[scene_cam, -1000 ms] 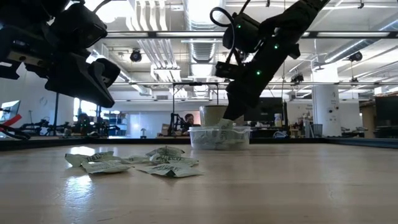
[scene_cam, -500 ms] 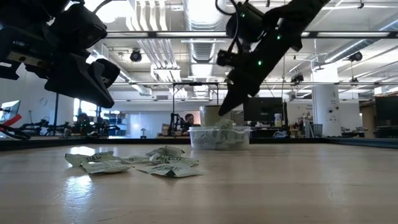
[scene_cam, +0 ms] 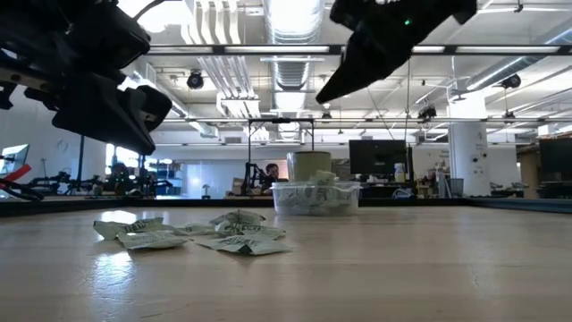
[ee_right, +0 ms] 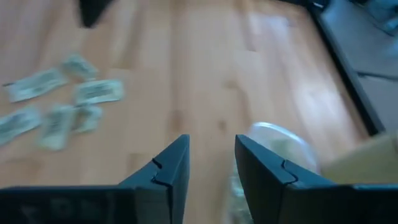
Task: Pick and place items into bin
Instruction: Put the green stevia packet into the transparent bin
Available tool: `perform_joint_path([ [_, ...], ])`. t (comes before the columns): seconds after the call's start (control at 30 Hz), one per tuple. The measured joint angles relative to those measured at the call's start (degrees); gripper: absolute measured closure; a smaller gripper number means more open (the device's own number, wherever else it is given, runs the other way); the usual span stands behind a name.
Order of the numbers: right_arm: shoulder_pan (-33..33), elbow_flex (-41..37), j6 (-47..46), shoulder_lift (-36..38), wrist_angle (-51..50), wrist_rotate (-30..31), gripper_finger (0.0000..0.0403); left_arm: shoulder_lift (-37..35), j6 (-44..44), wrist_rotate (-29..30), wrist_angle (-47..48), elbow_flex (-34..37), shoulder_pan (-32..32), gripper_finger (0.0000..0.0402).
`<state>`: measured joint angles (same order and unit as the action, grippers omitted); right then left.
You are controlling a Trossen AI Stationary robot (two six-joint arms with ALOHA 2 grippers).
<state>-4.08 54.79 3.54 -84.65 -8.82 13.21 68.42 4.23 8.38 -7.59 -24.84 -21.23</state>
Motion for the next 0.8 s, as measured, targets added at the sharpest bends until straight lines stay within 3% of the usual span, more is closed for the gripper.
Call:
perform_joint_path([
  [0.2,-7.2,-1.0,-0.1,0.3,-0.4,-0.1,0.0295,3.9,0.1,-6.9,-5.5,0.0,-0.6,0.0402],
  [0.57,-16.1,-1.5,-4.6,0.3,-1.5,0.5,0.0314,13.8,9.0,-6.2,-7.7,-1.0,-2.2,0.0399],
  [0.8,-19.4,-1.9,-6.2,0.3,-1.7,3.8,0.0325,14.4,17.8,-5.5,-6.9,-1.0,-2.4,0.0337],
])
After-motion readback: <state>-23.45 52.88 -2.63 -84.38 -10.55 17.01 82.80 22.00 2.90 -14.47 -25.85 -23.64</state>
